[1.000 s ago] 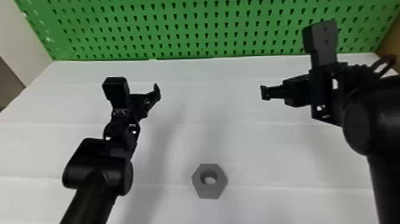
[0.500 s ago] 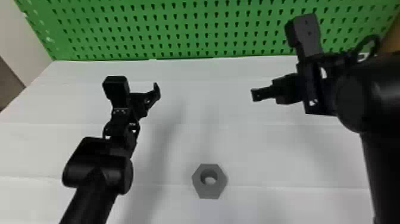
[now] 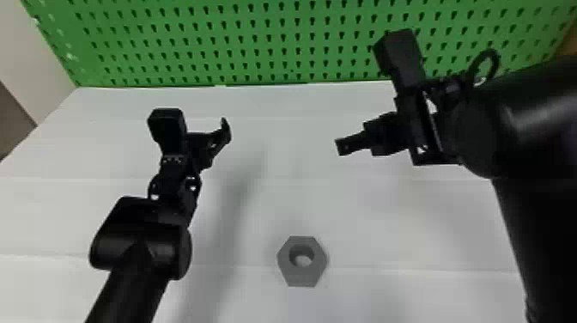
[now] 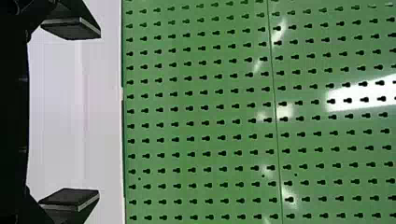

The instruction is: Pick up the hex nut

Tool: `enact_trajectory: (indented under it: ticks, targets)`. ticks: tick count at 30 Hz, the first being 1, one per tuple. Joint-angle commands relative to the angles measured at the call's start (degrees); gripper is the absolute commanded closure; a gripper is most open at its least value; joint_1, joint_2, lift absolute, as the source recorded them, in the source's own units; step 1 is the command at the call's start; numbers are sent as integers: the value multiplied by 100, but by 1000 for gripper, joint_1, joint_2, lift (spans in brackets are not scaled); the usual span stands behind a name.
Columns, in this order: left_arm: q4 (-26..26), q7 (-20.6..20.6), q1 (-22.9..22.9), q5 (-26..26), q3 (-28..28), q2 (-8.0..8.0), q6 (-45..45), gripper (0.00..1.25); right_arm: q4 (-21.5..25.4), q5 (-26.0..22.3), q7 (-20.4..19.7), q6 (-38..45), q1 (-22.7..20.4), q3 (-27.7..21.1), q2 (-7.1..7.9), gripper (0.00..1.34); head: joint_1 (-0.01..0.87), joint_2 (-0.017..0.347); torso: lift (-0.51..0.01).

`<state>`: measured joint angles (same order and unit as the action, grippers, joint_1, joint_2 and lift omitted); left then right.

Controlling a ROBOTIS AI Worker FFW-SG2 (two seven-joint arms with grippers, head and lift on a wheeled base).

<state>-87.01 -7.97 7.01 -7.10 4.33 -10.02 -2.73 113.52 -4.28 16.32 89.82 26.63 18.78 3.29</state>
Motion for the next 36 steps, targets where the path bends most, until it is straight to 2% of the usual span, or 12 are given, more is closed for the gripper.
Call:
enact_trajectory:
  ticks: [1, 10, 17, 25, 36]
  targets:
    - [0, 6, 2, 34, -29, 0, 1, 87, -269, -319, 3, 26, 106, 99, 22, 114, 785, 149, -83]
    - [0, 6, 19, 113, -56, -9, 1, 87, -630, -785, -6, 26, 343, 416, 101, 114, 785, 149, -83]
    - [0, 6, 37, 148, -56, -9, 1, 87, -911, -1347, -6, 26, 466, 583, 242, 114, 785, 149, -83]
    - [0, 6, 63, 209, -82, -9, 1, 87, -1122, -1602, -6, 26, 651, 1005, 391, 114, 785, 149, -83]
    - [53, 6, 98, 244, -82, -18, 1, 87, -1386, -1936, -6, 26, 800, 1260, 532, 114, 785, 149, -83]
